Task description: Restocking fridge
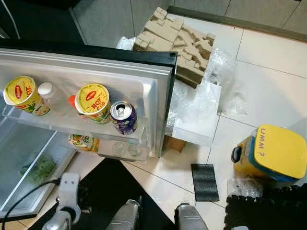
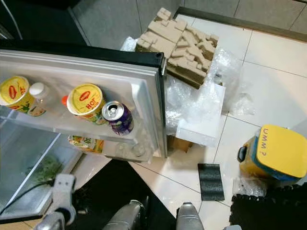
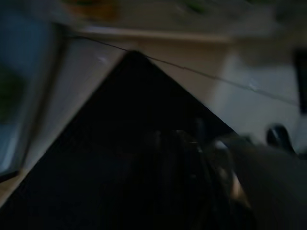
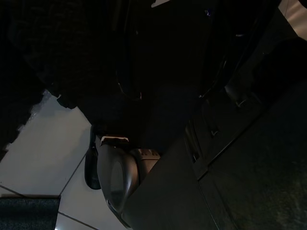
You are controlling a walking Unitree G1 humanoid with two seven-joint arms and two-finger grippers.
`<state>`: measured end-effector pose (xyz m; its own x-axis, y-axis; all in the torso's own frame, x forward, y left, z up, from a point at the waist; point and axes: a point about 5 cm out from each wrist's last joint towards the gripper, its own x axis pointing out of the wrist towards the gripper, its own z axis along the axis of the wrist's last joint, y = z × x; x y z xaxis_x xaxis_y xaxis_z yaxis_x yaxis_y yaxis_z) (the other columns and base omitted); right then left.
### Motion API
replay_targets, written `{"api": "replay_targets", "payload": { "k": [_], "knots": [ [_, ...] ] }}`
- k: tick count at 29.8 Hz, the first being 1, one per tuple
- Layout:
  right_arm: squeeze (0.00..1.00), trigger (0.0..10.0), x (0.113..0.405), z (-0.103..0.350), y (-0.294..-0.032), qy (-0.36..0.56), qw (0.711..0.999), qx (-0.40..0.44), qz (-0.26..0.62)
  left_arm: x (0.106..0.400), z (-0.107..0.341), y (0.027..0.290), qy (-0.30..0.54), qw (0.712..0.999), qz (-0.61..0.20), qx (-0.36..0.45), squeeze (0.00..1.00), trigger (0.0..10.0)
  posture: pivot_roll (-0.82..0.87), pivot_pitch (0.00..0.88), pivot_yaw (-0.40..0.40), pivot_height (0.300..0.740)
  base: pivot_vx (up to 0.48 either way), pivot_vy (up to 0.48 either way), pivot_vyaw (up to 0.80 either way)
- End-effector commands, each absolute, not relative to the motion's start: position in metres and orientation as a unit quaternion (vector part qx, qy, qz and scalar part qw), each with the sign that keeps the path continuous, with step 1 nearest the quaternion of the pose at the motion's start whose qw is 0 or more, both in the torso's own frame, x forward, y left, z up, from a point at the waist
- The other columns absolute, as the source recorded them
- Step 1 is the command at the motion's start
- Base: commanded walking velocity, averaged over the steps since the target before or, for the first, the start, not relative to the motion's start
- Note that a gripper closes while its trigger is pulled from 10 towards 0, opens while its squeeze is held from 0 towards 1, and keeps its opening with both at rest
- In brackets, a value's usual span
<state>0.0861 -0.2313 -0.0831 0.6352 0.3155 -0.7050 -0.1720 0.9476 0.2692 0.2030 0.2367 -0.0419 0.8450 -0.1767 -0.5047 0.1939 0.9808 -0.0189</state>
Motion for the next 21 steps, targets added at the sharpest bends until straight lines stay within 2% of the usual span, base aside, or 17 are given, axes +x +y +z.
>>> {"api": "replay_targets", "payload": {
  "k": [1, 7, 8, 9, 10, 11, 12, 21],
  "knots": [
    [0.0, 10.0, 0.08, -0.09, -0.205, 0.414, 0.886, 0.114, 0.174, 0.192, -0.05, 0.227, 0.28, 0.951, -0.131, 0.016, 0.0, 0.0, -0.11, 0.377, 0.117, 0.74, 0.0, 0.0, 0.0],
    [0.0, 10.0, 0.078, -0.09, -0.205, 0.415, 0.886, 0.114, 0.175, 0.215, -0.042, 0.198, 0.254, 0.949, -0.184, 0.013, 0.0, 0.0, -0.11, 0.388, 0.116, 0.74, 0.0, 0.0, 0.0],
    [0.0, 10.0, 0.077, -0.09, -0.205, 0.415, 0.885, 0.114, 0.174, 0.219, -0.04, 0.193, 0.249, 0.949, -0.194, 0.013, 0.0, 2.8, -0.11, 0.391, 0.116, 0.74, 0.0, 0.0, 0.0],
    [0.0, 10.0, 0.076, -0.09, -0.205, 0.416, 0.885, 0.114, 0.174, 0.224, -0.038, 0.187, 0.244, 0.948, -0.206, 0.012, 0.0, 6.2, -0.12, 0.394, 0.117, 0.74, 0.0, 0.0, 0.0],
    [0.0, 10.0, 0.076, -0.09, -0.205, 0.416, 0.885, 0.114, 0.174, 0.227, -0.037, 0.183, 0.24, 0.946, -0.216, 0.012, 0.0, 7.0, -0.12, 0.394, 0.117, 0.74, 0.0, 0.0, 0.0],
    [0.0, 10.0, 0.076, -0.09, -0.205, 0.416, 0.885, 0.114, 0.174, 0.227, -0.037, 0.183, 0.24, 0.946, -0.216, 0.012, 0.0, 7.0, -0.12, 0.394, 0.117, 0.74, 0.0, 0.0, 0.0],
    [0.0, 10.0, 0.075, -0.09, -0.205, 0.416, 0.885, 0.114, 0.174, 0.23, -0.035, 0.178, 0.237, 0.944, -0.227, 0.012, 0.0, 10.0, -0.12, 0.402, 0.119, 0.74, 0.0, 0.0, 0.0],
    [0.0, 10.0, 0.068, -0.09, -0.205, 0.417, 0.885, 0.115, 0.171, 0.247, -0.025, 0.156, 0.22, 0.936, -0.274, 0.017, 0.0, 10.0, -0.13, 0.425, 0.122, 0.74, 0.0, 0.0, 0.0]
  ]
}}
